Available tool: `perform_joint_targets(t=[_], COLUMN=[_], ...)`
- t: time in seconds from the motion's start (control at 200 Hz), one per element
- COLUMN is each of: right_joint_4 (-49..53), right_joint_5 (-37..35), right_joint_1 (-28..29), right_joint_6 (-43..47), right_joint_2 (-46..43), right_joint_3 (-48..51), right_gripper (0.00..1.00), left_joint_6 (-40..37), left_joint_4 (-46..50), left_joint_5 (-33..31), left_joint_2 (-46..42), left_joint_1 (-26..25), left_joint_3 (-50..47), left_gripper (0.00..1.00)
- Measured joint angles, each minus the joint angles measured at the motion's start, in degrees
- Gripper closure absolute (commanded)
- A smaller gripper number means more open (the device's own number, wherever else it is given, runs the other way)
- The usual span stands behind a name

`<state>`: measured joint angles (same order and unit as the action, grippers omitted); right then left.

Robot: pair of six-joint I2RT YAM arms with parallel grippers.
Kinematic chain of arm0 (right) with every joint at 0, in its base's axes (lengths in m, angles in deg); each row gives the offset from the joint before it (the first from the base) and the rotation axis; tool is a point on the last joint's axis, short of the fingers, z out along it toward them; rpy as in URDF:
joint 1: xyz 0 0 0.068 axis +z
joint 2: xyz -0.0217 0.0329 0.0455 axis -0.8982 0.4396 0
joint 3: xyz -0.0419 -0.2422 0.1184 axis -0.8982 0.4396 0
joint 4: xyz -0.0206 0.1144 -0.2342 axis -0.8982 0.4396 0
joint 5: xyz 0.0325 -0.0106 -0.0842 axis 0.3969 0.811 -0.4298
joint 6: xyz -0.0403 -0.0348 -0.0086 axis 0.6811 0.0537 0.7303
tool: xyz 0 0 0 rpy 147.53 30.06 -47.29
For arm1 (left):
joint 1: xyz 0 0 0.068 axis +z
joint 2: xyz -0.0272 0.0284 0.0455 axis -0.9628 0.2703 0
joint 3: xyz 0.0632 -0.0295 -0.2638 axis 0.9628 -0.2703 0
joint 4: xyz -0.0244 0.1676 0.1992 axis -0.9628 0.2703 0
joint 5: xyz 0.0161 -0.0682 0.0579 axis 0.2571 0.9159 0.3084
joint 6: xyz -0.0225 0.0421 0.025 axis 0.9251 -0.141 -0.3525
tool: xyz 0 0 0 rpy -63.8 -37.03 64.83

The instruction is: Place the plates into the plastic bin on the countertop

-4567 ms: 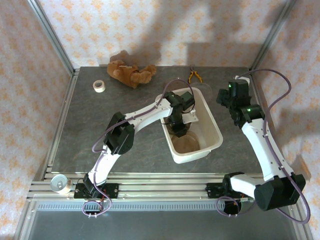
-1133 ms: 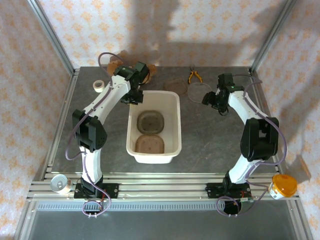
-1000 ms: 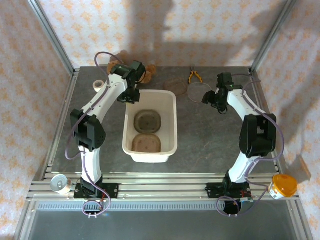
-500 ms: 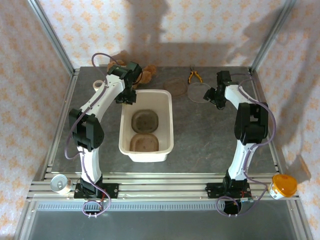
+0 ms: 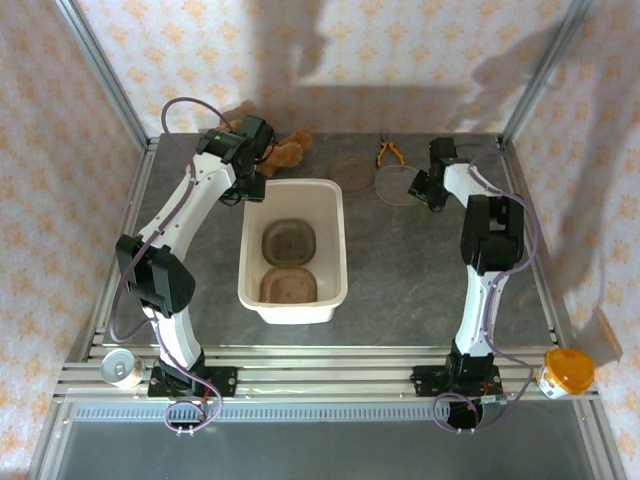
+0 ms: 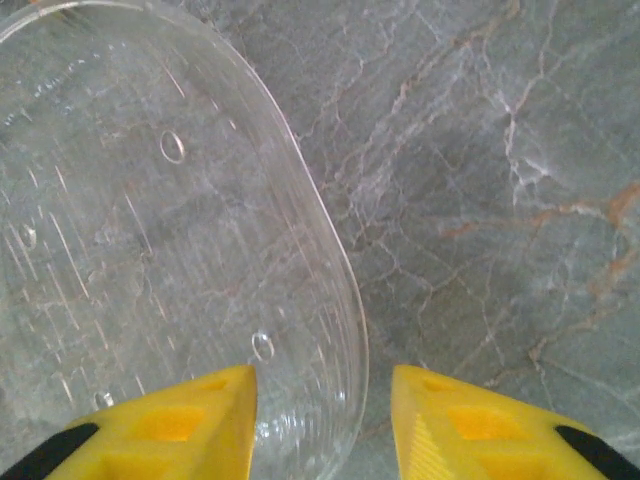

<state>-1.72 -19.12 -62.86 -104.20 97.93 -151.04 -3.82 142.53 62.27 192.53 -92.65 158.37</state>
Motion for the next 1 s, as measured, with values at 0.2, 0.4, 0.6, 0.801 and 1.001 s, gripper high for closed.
perform_joint_targets(t=[0.2, 0.4, 0.6, 0.801, 1.001], right_joint_4=[0.8, 1.9, 1.7, 1.2, 0.8], right_joint_5=[-0.1, -0.3, -0.4, -0.4, -0.4], right_joint_1=[0.0, 0.0, 0.0, -0.2, -0.2], right_joint_6=[0.5, 1.4, 1.8, 2.3, 3.3], right_joint_2=[1.9, 2.6, 2.6, 1.8, -0.5], right_joint_3=[-2.2, -2.2, -2.2, -2.1, -1.2], right_gripper=[0.7, 0.79, 0.87, 0.94, 0.99], left_joint_6=[0.0, 0.0, 0.0, -0.2, -0.2], left_joint_4=[-0.4, -0.5, -0.7, -1.2, -1.9], left_joint_5=[1.1, 1.5, 1.5, 1.9, 2.4], left_joint_2=[-0.1, -0.4, -0.6, -2.1, -2.6], left_joint_1=[0.0, 0.0, 0.0, 0.0, -0.4], left_joint_3=[0.5, 1.4, 3.6, 3.6, 3.7], left_gripper=[0.53, 0.53, 0.53, 0.53, 0.53])
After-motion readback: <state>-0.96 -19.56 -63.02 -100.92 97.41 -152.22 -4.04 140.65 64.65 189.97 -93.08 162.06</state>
